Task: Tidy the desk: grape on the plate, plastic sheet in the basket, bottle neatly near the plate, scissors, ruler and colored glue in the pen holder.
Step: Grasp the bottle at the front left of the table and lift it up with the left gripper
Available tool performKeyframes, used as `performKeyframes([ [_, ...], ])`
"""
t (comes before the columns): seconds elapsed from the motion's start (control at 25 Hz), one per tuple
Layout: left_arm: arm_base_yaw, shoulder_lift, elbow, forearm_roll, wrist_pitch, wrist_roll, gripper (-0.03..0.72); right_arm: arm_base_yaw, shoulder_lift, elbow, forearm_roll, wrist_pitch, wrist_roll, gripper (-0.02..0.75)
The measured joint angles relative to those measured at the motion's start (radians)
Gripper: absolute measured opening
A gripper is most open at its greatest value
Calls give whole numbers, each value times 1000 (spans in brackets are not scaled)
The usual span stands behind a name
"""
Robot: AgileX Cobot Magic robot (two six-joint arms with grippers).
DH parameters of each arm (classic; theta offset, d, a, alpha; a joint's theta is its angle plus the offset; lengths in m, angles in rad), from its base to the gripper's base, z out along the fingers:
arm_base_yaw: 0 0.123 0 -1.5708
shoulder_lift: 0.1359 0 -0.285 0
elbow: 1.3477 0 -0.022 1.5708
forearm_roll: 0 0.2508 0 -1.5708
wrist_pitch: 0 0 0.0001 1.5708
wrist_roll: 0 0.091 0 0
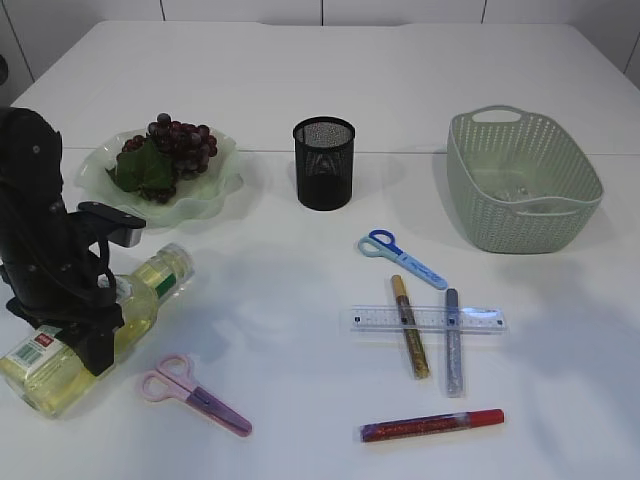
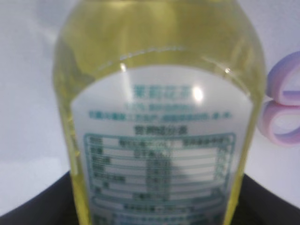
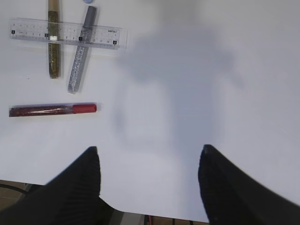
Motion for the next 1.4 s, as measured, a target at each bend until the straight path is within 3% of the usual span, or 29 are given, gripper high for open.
performKeyframes([
  [0.8,0,-71,28,-62,-87,-6,462,0,0,0,2,0,0,512],
  [1.16,0,-384,299,-114,-295,41,461,0,0,0,2,0,0,512],
  [1.4,0,-597,450,-281,-434,132,461,0,0,0,2,0,0,512],
])
